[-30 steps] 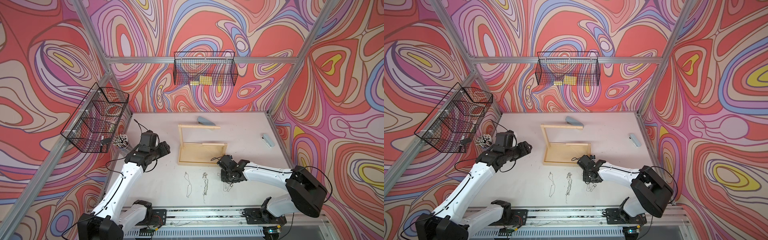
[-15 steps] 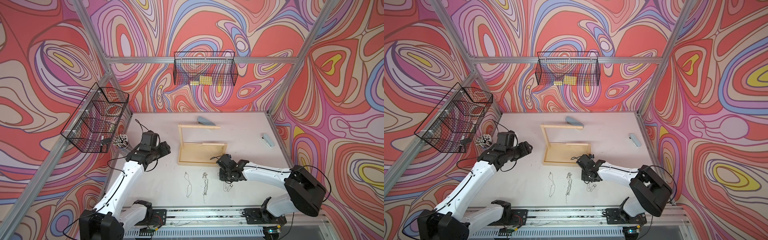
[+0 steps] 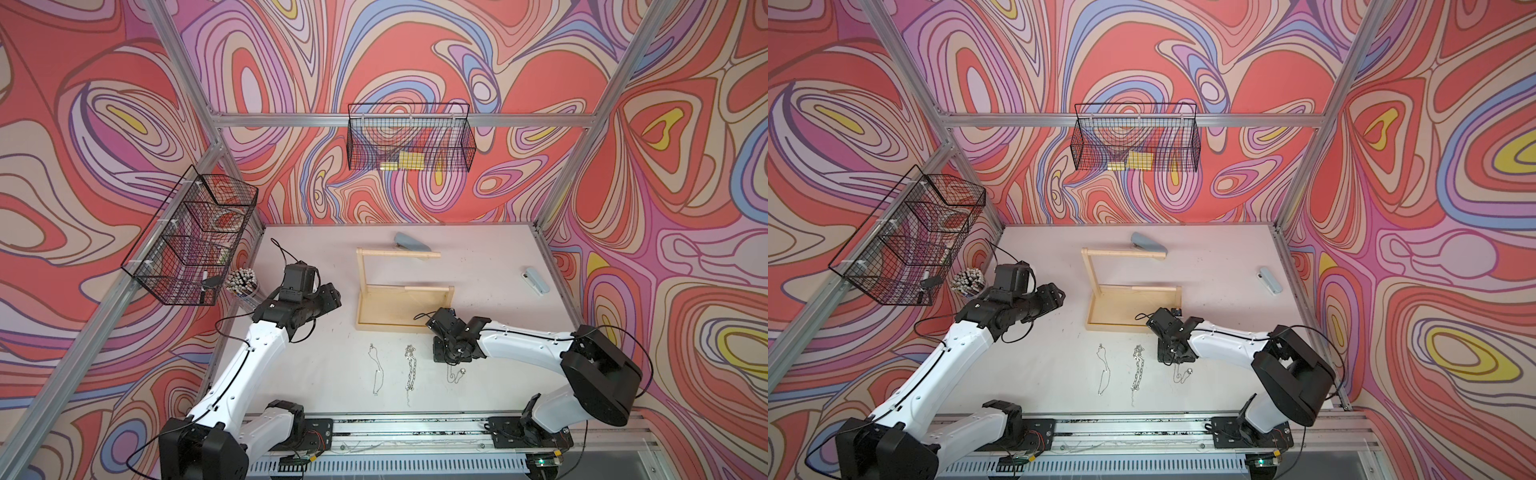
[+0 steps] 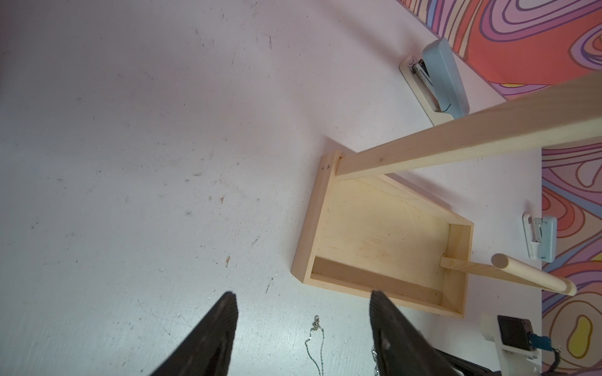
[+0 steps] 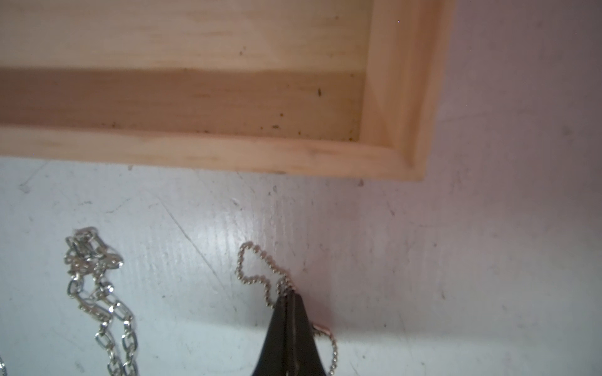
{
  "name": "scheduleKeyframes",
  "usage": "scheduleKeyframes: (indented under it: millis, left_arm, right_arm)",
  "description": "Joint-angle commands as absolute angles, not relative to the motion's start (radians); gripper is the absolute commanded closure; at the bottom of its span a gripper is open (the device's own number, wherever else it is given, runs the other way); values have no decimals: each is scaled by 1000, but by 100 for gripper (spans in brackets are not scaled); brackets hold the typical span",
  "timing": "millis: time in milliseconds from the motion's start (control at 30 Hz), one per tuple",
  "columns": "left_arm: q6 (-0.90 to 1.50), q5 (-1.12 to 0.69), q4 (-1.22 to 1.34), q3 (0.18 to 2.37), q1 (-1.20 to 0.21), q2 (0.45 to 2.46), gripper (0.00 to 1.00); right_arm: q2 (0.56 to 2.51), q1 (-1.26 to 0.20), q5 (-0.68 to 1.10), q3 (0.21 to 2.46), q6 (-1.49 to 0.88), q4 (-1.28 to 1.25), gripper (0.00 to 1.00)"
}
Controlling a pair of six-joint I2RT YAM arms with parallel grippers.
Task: Hang the necklace on the jewelry display stand
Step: Pick up the necklace from the center of the board.
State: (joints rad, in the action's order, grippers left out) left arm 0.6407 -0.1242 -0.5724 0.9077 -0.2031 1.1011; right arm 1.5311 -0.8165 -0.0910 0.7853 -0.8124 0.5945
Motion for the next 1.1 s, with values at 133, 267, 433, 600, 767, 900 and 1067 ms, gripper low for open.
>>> scheduleKeyframes:
  millis: [133, 267, 433, 600, 767, 900, 1067]
  left_arm:
    - [645, -106, -560, 905, -206, 1089, 32]
    - [641, -121, -558, 917, -206, 1085, 33]
    - [635, -144, -553, 918, -206, 1081, 35]
    - [611, -243, -504, 908, -206, 1075, 40]
    - [567, -371, -443, 909, -236, 1065, 43]
    - [499, -371, -449, 945, -329, 1072, 44]
    - [460, -401, -423, 967, -413, 1082, 44]
  right_arm:
    - [1537, -858, -98, 938, -765, 789, 100]
    - [1503, -861, -107, 995, -758, 823, 100]
    - [1487, -860, -129, 1041, -746, 865, 100]
    - [1471, -860, -136, 1133, -714, 904, 100]
    - [1473, -860, -134, 1249, -661, 944, 100]
    - [1468, -860, -120, 1336, -622, 959, 100]
    - [1479, -859, -126, 1444, -578, 990, 100]
